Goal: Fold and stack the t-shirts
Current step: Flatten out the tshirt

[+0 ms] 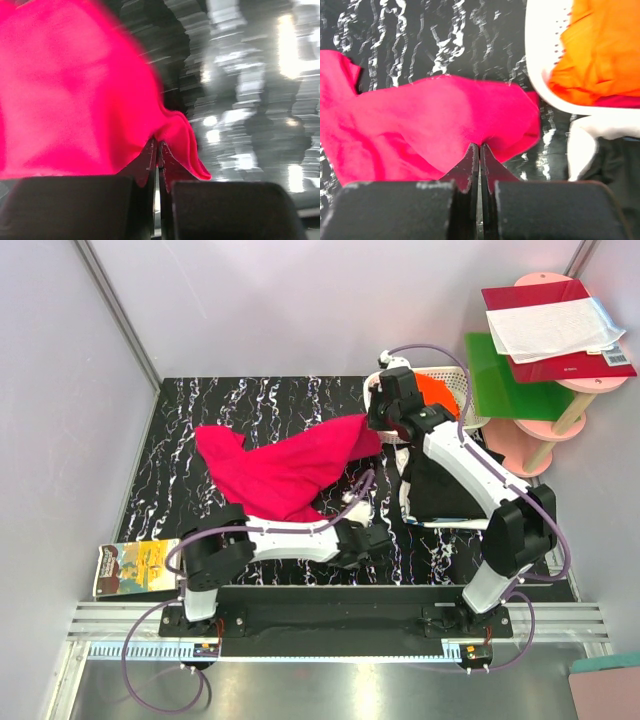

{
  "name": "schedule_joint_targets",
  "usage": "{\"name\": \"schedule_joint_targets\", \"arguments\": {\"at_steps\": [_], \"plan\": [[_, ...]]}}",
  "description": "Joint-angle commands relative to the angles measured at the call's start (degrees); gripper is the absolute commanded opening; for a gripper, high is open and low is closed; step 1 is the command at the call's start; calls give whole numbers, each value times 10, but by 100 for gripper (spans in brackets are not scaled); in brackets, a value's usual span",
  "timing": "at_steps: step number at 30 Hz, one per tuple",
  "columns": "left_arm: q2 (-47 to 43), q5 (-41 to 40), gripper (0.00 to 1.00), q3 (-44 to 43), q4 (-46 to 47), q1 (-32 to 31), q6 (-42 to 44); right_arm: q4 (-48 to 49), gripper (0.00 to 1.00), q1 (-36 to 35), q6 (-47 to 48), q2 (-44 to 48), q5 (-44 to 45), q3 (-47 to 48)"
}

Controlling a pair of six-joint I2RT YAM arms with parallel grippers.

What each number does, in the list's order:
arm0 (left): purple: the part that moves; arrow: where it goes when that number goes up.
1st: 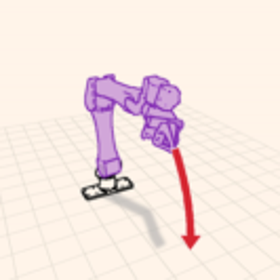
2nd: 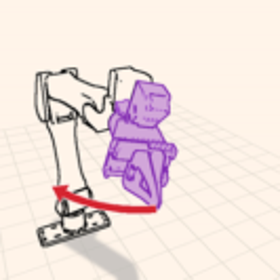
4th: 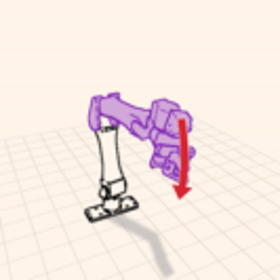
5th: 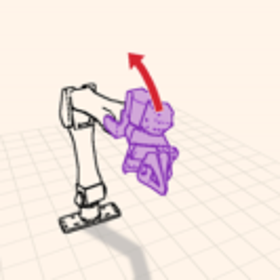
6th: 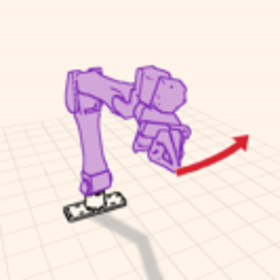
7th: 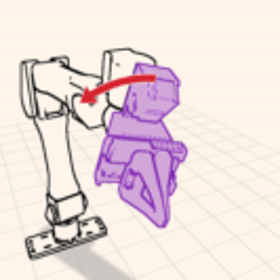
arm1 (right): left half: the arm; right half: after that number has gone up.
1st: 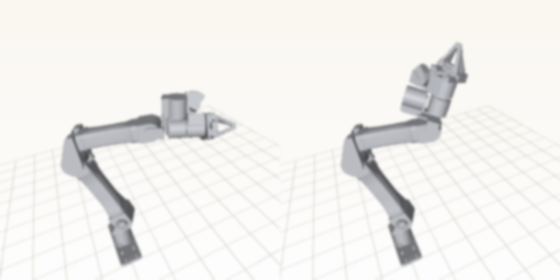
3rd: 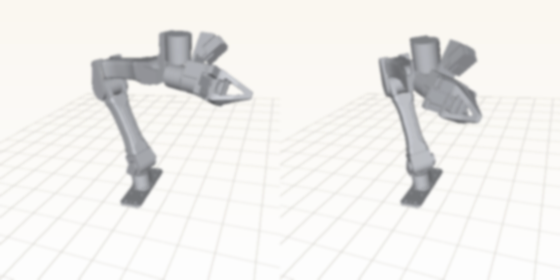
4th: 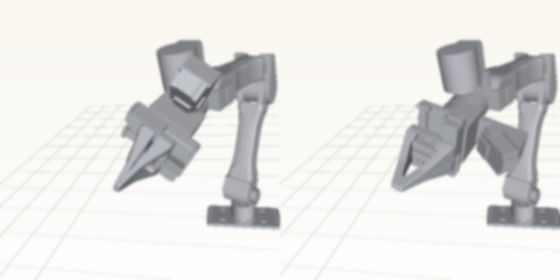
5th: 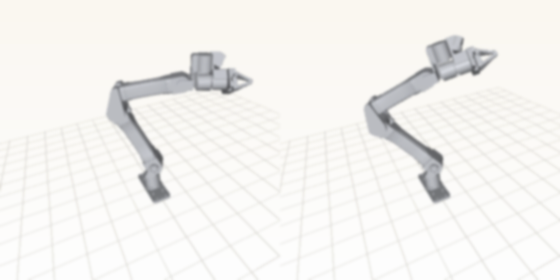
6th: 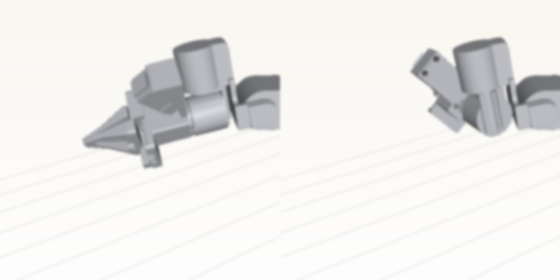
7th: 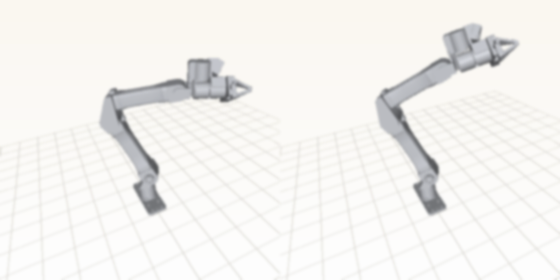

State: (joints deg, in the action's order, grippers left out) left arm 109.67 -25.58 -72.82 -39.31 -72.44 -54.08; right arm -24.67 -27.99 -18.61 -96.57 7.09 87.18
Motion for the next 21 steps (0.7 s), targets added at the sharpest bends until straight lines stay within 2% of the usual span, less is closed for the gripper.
{"name": "schedule_joint_targets", "arguments": {"at_steps": [1, 5, 6, 9, 13, 17, 21], "plan": [[-118, -65, 0, 90, -169, 41, -107, -14, 0, 11, 36, 38, 48, 42], [-271, -154, 0, 108, -278, 87, -170, -18, 0, 10, 32, 63, 45, 37], [-299, -172, 0, 89, -330, 95, -176, -18, 0, 11, 31, 69, 42, 34], [-406, -227, 0, 25, -406, 129, -176, -17, 0, 11, 30, 91, 29, 24], [-444, -306, 0, -84, -494, 150, -172, -16, 0, 11, 38, 135, 19, 5], [-470, -343, 0, -161, -494, 163, -99, -16, 0, 11, 43, 183, 11, -14], [-455, -347, 0, -227, -495, 167, -45, -15, 0, 11, 41, 227, 4, -46]]}}
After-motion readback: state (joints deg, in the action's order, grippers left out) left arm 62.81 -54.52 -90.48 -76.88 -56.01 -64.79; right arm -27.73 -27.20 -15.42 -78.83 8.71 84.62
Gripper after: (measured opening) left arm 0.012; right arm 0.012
